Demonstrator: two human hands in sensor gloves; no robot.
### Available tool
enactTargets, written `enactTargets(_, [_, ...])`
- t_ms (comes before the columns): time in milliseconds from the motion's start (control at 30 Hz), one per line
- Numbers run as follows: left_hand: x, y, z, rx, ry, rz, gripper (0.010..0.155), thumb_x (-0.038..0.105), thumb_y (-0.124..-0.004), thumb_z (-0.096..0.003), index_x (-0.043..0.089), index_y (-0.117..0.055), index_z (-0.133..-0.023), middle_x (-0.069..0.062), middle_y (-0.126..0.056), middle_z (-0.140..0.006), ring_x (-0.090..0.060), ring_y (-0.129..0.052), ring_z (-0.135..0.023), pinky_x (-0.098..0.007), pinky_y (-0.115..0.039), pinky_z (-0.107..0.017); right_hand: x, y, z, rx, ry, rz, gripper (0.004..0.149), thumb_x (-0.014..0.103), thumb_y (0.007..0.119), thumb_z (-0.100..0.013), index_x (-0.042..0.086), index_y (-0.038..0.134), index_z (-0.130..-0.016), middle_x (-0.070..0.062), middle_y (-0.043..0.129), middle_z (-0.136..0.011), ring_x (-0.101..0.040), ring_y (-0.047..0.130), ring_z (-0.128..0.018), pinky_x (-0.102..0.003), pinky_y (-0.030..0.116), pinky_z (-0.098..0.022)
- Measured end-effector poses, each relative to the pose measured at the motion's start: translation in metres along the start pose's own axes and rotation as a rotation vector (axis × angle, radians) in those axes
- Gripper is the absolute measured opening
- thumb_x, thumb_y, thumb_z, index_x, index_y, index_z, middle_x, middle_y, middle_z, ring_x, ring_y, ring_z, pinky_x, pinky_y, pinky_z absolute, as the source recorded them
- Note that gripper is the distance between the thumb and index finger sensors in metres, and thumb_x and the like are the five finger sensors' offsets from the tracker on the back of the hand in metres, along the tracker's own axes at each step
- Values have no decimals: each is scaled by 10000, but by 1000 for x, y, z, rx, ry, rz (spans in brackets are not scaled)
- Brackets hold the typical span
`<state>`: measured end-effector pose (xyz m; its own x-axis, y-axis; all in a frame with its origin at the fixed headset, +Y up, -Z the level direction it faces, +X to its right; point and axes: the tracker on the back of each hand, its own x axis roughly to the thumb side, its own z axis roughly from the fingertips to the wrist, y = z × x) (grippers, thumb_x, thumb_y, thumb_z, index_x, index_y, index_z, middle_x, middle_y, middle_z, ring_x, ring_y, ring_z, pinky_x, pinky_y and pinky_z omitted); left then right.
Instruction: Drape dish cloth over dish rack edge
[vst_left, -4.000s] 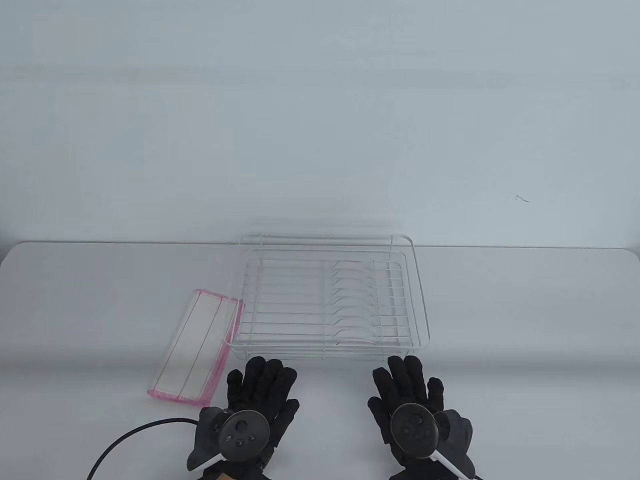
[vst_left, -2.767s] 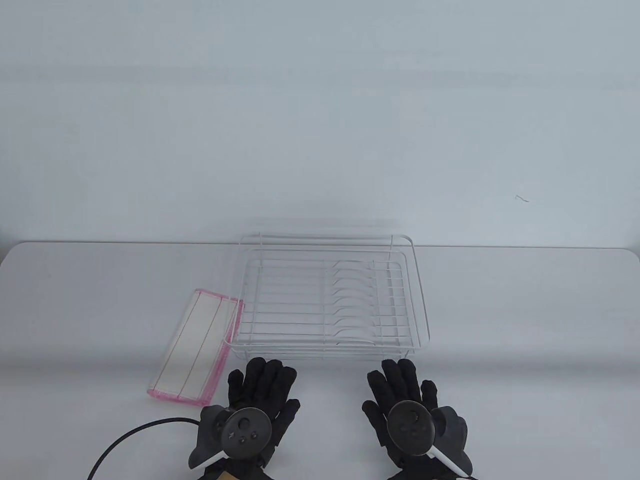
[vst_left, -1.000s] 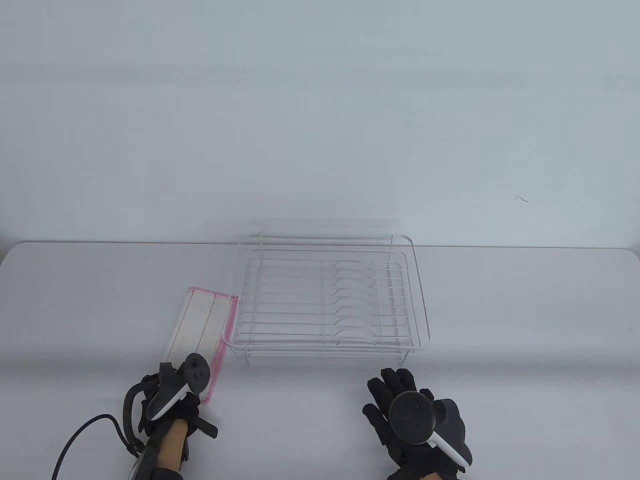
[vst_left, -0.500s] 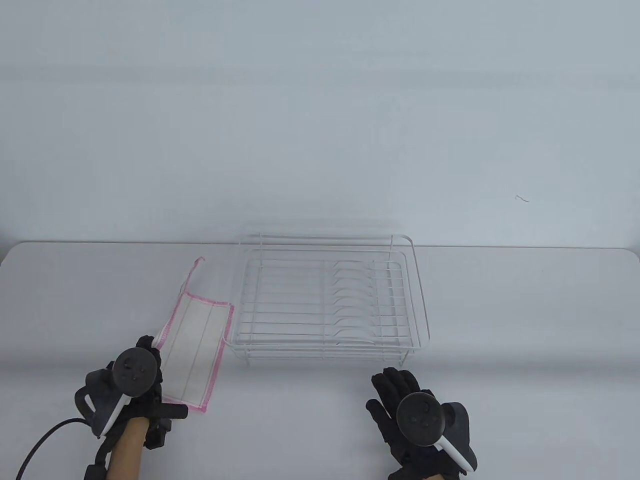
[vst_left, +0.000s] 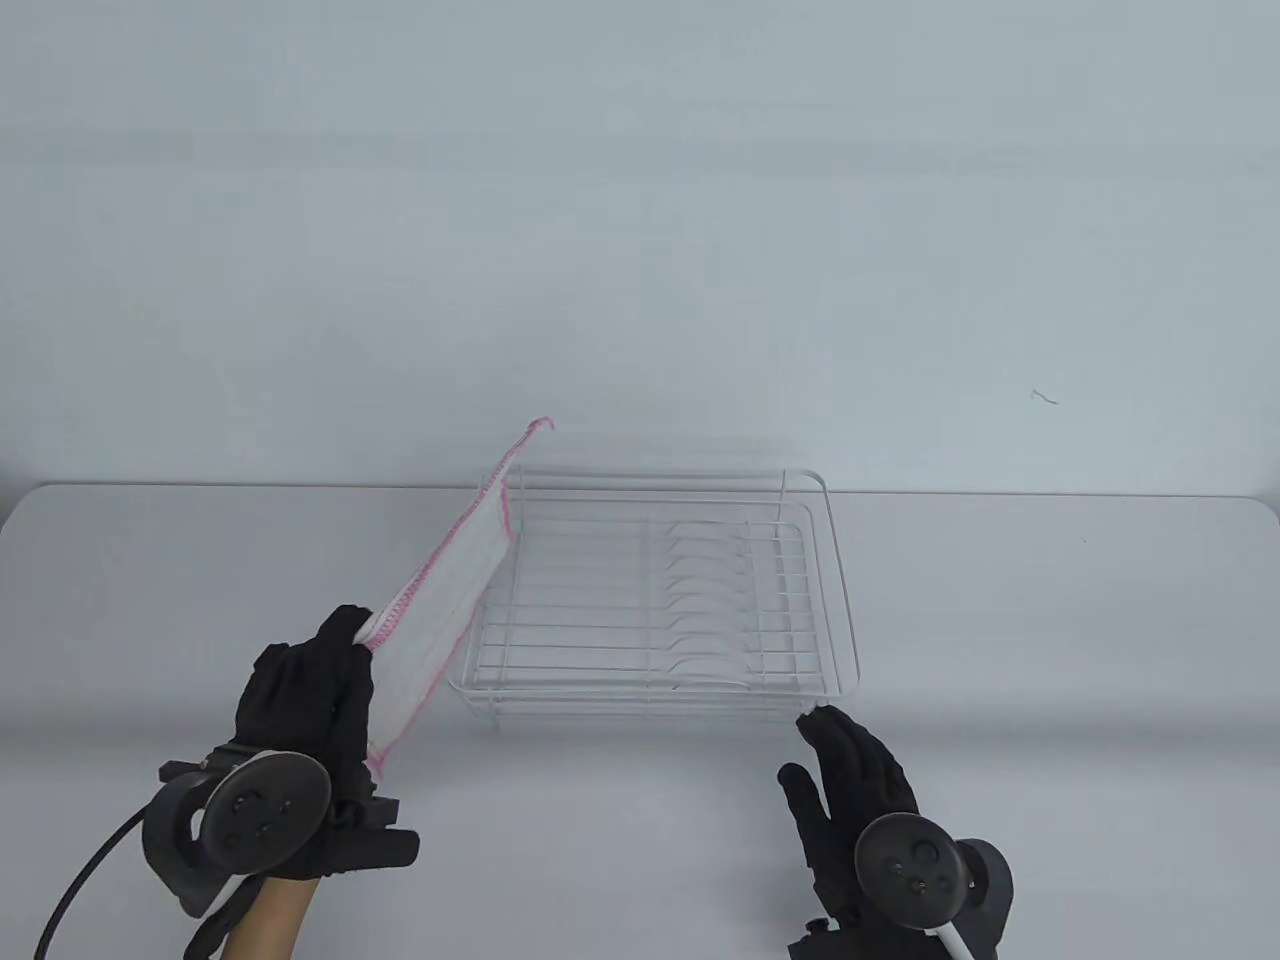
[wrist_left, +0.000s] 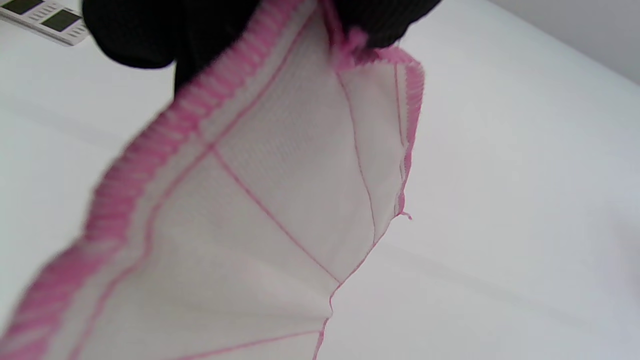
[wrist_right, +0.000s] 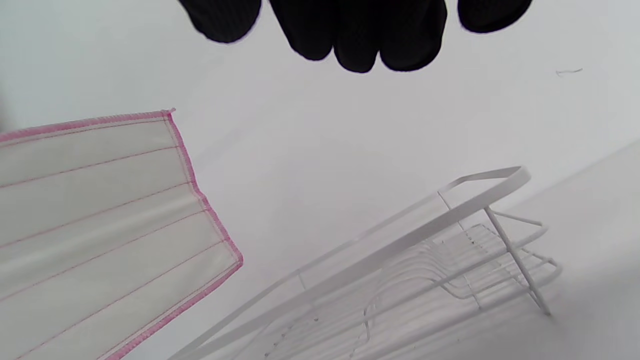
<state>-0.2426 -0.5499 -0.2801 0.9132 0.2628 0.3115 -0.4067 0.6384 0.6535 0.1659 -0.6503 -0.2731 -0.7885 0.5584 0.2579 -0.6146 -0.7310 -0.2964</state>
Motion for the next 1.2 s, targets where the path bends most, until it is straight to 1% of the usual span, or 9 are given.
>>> enactTargets(200, [33, -4, 1, 10, -113, 103, 423, 286, -652, -577, 86, -785, -925, -150, -991, -729, -361, -995, -656, -600, -706, -596, 2, -17, 2, -72, -23, -44, 583, 422, 564, -638, 112, 414, -1109, -158, 446, -1164, -392, 515, -1075, -643, 413, -740])
enactTargets(333, [48, -18, 13, -37, -157, 188, 420, 289, -648, -580, 97, -781, -929, -144, -985, -737, -361, -986, -666, -603, -699, -604, 3, -23, 3, -70, -44, -58, 612, 436, 571, -636, 114, 376, -1119, -158, 402, -1178, -392, 483, -1089, -636, 404, -749])
enactTargets(533, [56, -45, 39, -105, -210, 305, 415, 283, -630, -587, 98, -765, -933, -145, -968, -741, -364, -972, -675, -611, -682, -614, -1, -27, 3, -66, -72, -134, 705, 469, 584, -628, 100, 259, -1133, -176, 283, -1193, -384, 438, -1105, -618, 399, -761])
enactTargets(667, [53, -63, 54, -148, -230, 406, 413, 283, -624, -589, 106, -759, -937, -141, -961, -748, -364, -964, -686, -613, -674, -624, -7, -30, 2, -57, -88, -218, 752, 482, 618, -615, 93, 234, -1132, -181, 293, -1189, -363, 501, -1086, -581, 462, -751])
enactTargets(767, [49, -73, 61, -170, -200, 458, 413, 283, -624, -589, 109, -761, -938, -142, -958, -751, -367, -959, -692, -615, -669, -627, -12, -28, 0, -33, -89, -291, 728, 471, 658, -604, 104, 307, -1126, -169, 420, -1160, -314, 642, -1012, -533, 556, -711])
enactTargets(867, [44, -80, 66, -186, -189, 475, 412, 284, -625, -589, 112, -761, -938, -144, -958, -753, -370, -958, -694, -616, -668, -627, -16, -27, 0, -53, -91, -322, 562, 425, 697, -594, 157, 527, -1057, -104, 672, -1036, -235, 812, -850, -466, 662, -641])
enactTargets(933, [42, -82, 69, -172, -188, 468, 414, 285, -627, -587, 111, -764, -936, -141, -960, -752, -366, -962, -690, -615, -671, -624, -17, -29, 0, -103, -110, -307, 400, 374, 711, -590, 208, 677, -953, -51, 820, -902, -183, 902, -714, -419, 730, -577])
enactTargets(1000, [39, -83, 73, -149, -191, 456, 415, 288, -627, -586, 113, -765, -936, -138, -963, -751, -364, -964, -689, -612, -675, -622, -16, -29, 1, -112, -119, -305, 355, 350, 726, -583, 218, 714, -912, -37, 856, -845, -163, 921, -660, -400, 749, -548])
enactTargets(1200, [38, -87, 79, -134, -186, 459, 415, 286, -628, -585, 112, -764, -936, -141, -963, -755, -369, -963, -694, -613, -672, -621, -16, -28, 1, -122, -125, -297, 350, 338, 727, -578, 214, 718, -904, -37, 862, -825, -153, 923, -637, -394, 754, -536])
